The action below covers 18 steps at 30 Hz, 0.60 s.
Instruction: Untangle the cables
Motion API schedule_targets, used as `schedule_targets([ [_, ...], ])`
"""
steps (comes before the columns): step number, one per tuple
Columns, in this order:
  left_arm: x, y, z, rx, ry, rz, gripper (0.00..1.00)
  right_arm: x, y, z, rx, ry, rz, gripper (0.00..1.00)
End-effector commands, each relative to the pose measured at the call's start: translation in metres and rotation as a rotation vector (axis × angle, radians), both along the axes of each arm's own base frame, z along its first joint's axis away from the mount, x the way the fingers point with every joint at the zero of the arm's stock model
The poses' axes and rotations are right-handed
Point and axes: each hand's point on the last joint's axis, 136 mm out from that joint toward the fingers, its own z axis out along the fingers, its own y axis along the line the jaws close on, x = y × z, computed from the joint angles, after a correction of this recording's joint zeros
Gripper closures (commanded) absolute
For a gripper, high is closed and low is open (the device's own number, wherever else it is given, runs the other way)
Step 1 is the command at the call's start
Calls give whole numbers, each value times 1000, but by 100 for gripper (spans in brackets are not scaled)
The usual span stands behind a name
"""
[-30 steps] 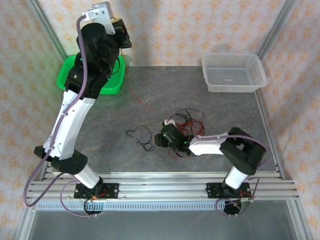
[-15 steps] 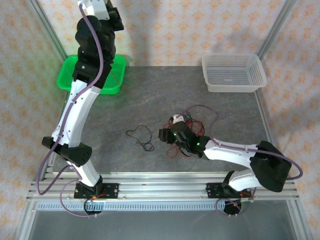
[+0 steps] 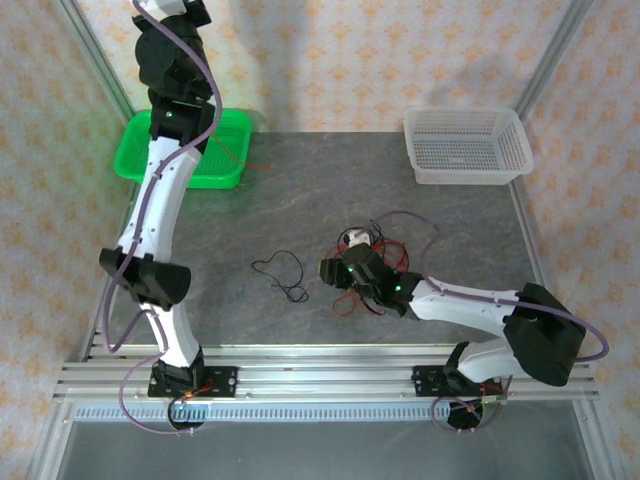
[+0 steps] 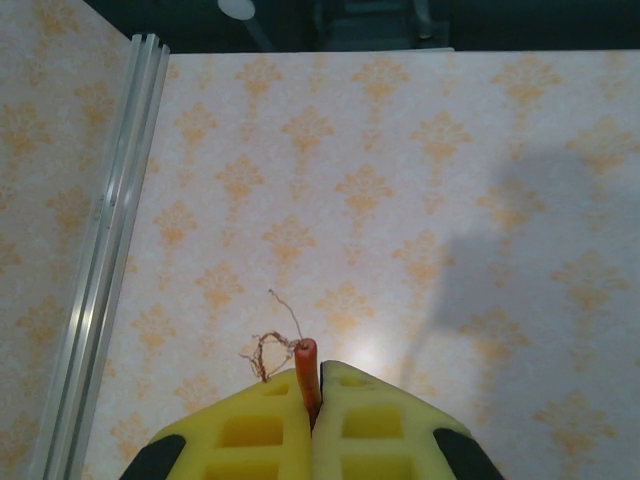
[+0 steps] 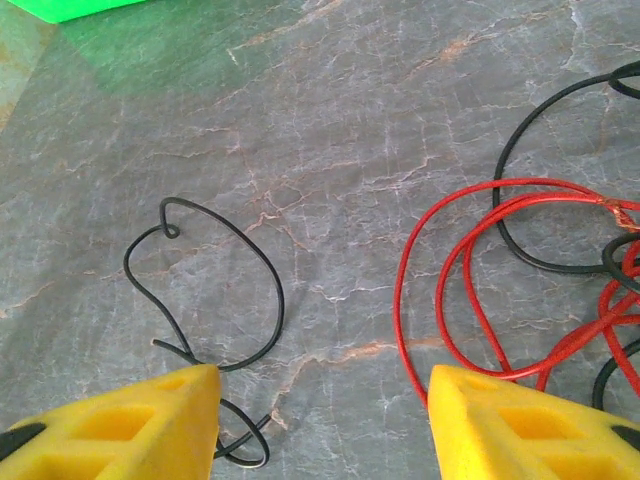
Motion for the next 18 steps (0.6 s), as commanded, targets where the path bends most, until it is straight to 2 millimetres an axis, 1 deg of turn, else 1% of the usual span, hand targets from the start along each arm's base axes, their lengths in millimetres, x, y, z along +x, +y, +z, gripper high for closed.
schedule_targets([
  [1, -2, 7, 15, 23, -95, 11, 100, 1, -13, 0, -22, -7, -51, 43],
  [5, 11, 25, 8, 5, -114, 16, 100, 4, -11, 3, -27, -5, -54, 43],
  [7, 21, 36, 1, -8, -113, 16, 100, 6, -7, 4, -34, -5, -49, 43],
  [10, 36, 47, -12, -12, -102, 15, 100, 10, -1, 4, -56, -4, -38, 43],
  [14, 55, 63, -30, -17, -83, 19, 100, 16, 14, -3, -85, 15, -5, 43],
  [18, 77, 84, -61, -29, -23, 49, 100, 21, 32, -20, -108, 53, 34, 43],
])
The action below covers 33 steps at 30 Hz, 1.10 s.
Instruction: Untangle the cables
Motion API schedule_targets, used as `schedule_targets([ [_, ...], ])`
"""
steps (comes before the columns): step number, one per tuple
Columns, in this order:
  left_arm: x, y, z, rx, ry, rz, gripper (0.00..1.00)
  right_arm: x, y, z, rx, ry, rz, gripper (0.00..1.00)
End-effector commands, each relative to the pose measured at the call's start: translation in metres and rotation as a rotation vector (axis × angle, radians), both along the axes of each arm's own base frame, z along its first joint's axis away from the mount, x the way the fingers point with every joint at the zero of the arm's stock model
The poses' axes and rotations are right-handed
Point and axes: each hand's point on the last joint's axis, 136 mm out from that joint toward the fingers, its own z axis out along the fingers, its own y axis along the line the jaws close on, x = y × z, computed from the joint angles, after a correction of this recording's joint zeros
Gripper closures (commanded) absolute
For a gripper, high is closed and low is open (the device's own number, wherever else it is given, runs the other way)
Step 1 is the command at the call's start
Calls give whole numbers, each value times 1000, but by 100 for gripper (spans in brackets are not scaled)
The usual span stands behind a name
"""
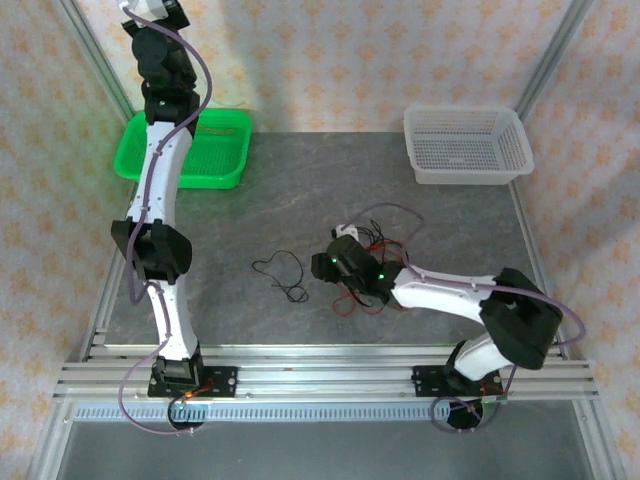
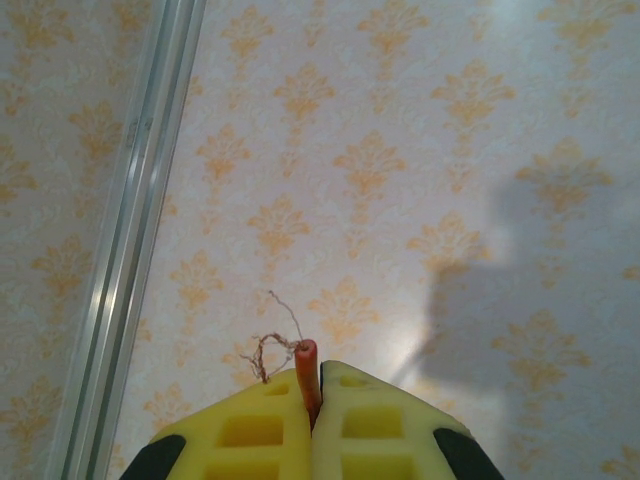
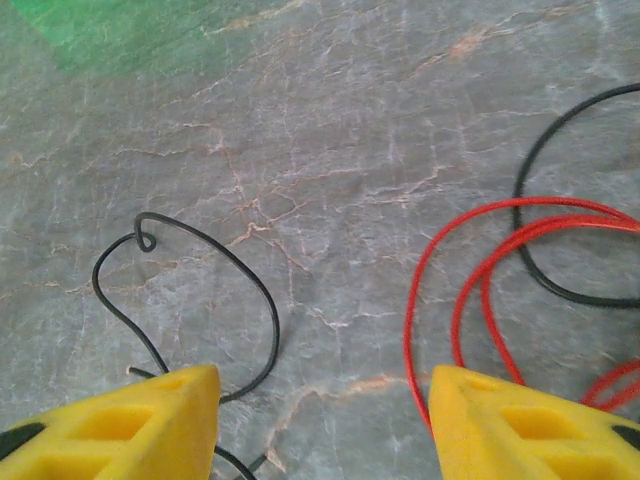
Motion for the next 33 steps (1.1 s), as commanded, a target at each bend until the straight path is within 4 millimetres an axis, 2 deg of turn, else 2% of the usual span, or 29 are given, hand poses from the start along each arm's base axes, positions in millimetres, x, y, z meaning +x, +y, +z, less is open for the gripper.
schedule_targets([
  [1, 10, 10, -14, -7, -26, -14, 100, 3, 12, -13, -38, 25, 37, 43],
  [5, 29, 22, -65, -13, 45, 27, 100, 5, 23, -29, -60, 63, 62, 43],
  [8, 42, 35, -109, -46, 116, 54, 100, 5, 26, -34, -68, 77, 72, 43],
  [12, 55, 53, -182, -133, 242, 59, 100, 4, 23, -30, -60, 76, 62, 43],
  [17, 68, 59, -267, -243, 477, 46, 100, 0, 16, -20, -29, 69, 38, 43],
  [23, 84, 49, -366, -374, 818, -18, 100, -6, 8, -12, -20, 108, 9, 43],
  [25, 86, 47, -402, -428, 933, -43, 97, -10, 6, -10, -25, 132, 4, 43],
  [27, 88, 43, -429, -474, 1021, -83, 95, -13, 4, -10, -30, 155, -2, 43],
  [30, 87, 34, -461, -537, 1132, -140, 88, -18, -1, -9, -31, 181, -14, 43],
  [33, 83, 26, -478, -571, 1204, -177, 84, -22, -6, -7, -20, 186, -21, 43],
])
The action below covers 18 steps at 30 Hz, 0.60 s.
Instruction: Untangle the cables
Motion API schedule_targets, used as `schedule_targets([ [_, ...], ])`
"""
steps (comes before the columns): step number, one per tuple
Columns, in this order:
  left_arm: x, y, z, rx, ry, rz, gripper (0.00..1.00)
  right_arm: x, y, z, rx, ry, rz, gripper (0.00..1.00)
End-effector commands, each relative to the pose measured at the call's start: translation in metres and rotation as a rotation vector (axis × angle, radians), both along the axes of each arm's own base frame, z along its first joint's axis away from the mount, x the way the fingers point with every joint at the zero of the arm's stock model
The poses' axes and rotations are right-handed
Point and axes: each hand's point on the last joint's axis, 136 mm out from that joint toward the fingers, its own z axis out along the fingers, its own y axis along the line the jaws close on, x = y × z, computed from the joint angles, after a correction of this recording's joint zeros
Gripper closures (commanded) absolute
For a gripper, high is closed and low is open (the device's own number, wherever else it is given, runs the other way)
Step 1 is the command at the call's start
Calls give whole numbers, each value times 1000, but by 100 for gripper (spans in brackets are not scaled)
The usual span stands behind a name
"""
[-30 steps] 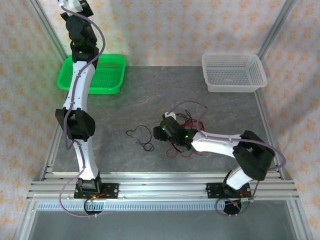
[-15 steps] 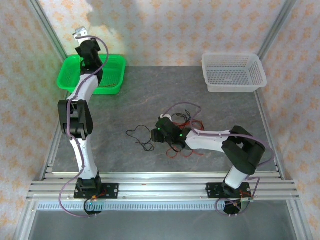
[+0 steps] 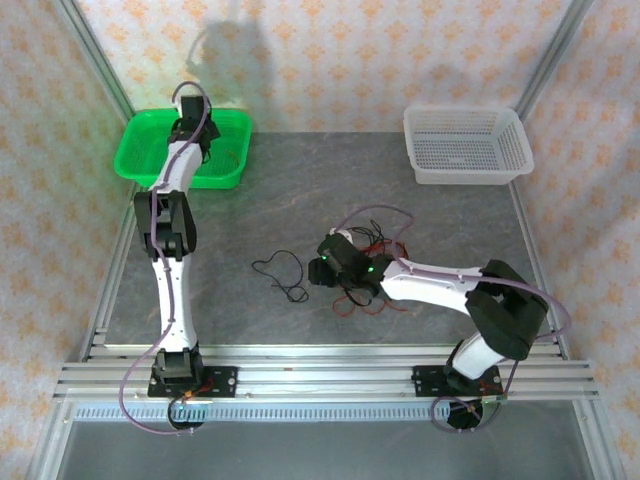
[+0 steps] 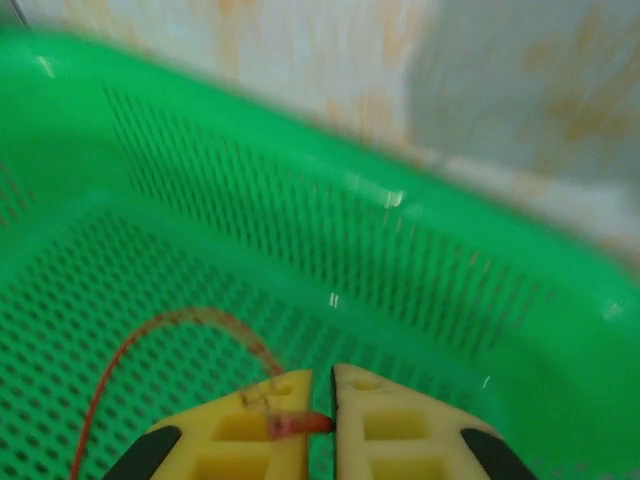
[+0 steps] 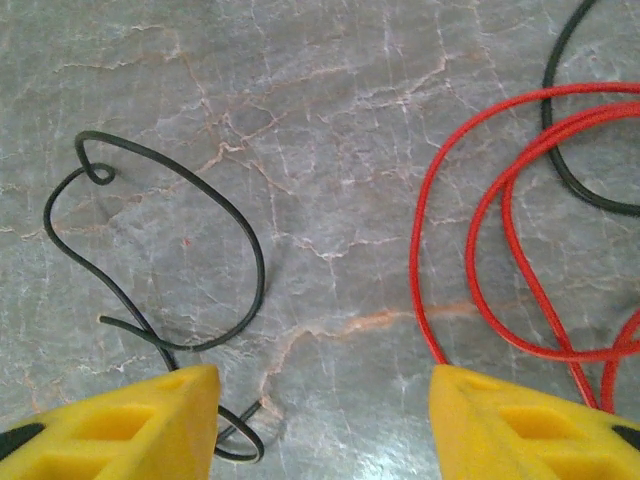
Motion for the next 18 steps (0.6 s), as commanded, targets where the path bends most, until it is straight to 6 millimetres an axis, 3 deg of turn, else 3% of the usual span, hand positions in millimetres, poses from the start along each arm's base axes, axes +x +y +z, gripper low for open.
schedule_targets([
  [1, -24, -12, -26, -121, 158, -34, 81, -5, -8, 15, 26, 5, -31, 43],
  [6, -32, -21, -30, -170, 207, -63, 58, -7, -12, 24, 52, -15, -37, 43],
  [8, -32, -28, -24, -196, 205, -89, 54, -7, -13, 28, 58, -22, -37, 43],
  [11, -30, -37, -4, -227, 178, -123, 49, -8, -15, 32, 65, -29, -37, 43],
  [18, -32, -60, 64, -303, 66, -223, 22, -13, -13, 31, 65, -18, -19, 41],
])
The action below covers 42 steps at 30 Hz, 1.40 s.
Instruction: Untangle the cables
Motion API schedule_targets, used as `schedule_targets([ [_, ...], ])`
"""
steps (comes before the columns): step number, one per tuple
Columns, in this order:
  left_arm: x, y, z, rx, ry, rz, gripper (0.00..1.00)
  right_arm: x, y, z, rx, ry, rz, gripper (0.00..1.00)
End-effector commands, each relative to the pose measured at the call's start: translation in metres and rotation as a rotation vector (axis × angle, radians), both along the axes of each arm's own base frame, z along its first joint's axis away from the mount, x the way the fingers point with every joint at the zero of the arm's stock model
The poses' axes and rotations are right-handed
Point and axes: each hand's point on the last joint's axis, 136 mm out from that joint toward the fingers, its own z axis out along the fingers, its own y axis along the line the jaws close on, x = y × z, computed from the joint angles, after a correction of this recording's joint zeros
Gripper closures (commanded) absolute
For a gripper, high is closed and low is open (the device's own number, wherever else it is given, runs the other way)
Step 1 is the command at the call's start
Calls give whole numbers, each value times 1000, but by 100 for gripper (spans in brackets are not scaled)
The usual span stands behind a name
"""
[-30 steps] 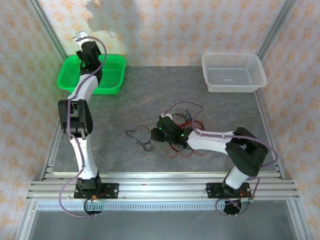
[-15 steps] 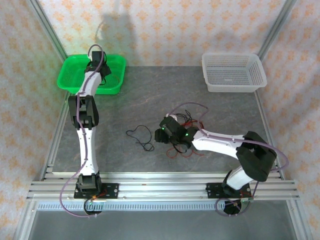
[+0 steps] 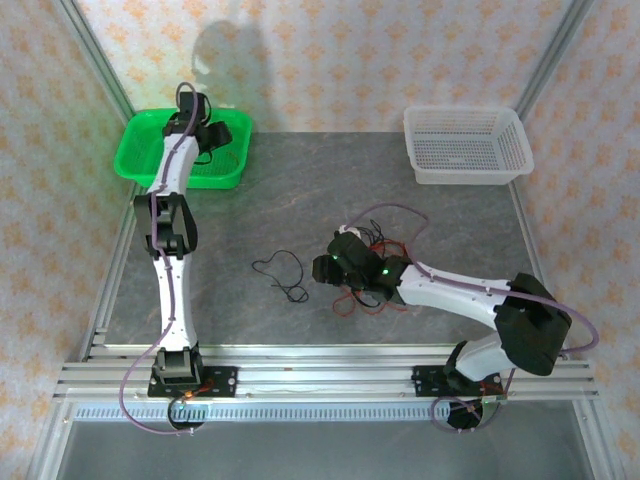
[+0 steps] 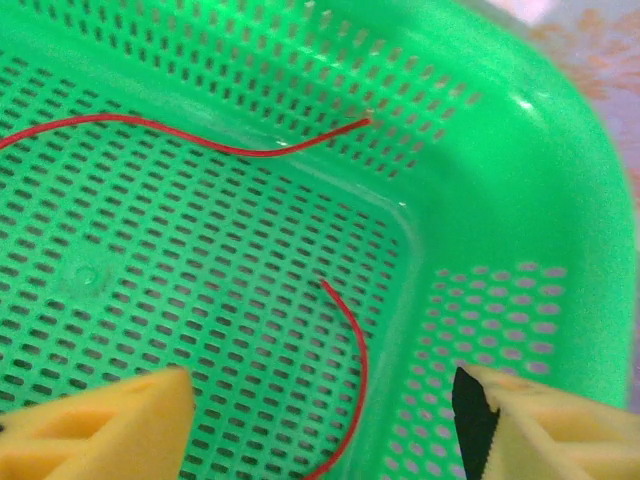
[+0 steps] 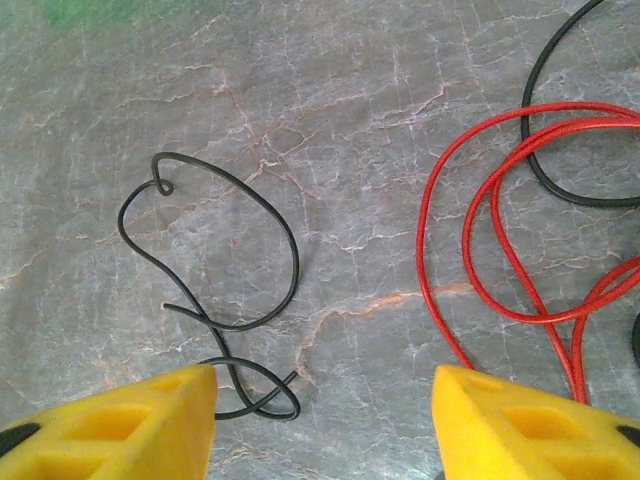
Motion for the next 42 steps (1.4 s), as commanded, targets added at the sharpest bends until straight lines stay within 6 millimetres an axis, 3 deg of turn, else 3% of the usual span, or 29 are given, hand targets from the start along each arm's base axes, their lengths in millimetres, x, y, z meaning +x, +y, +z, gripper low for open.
schedule_targets([
  [1, -10, -18, 74, -81, -104, -63, 17, -6, -2, -1, -11, 12, 4, 41],
  [3, -13, -27, 92, -106, -134, -93, 2, -8, 2, -5, -28, 22, 15, 41],
  [4, -16, -31, 100, -115, -145, -104, 1, -9, 6, -7, -38, 27, 24, 41],
  [12, -43, -44, 183, -120, -282, -137, 1, -33, 56, -28, -112, 67, 114, 40],
  [20, -105, -51, 258, -126, -434, -136, 1, -34, 98, -23, -321, -81, 320, 42],
  [23, -128, -55, 263, -163, -454, -116, 1, -34, 104, -31, -466, -148, 502, 47],
  [30, -172, -67, 244, -243, -449, -118, 1, -33, 119, -55, -670, -210, 860, 49],
  [35, -202, -69, 237, -239, -448, -112, 1, -9, 135, -55, -691, -242, 872, 50],
  [42, -237, -74, 217, -227, -411, -125, 1, 0, 135, -78, -733, -219, 880, 50],
])
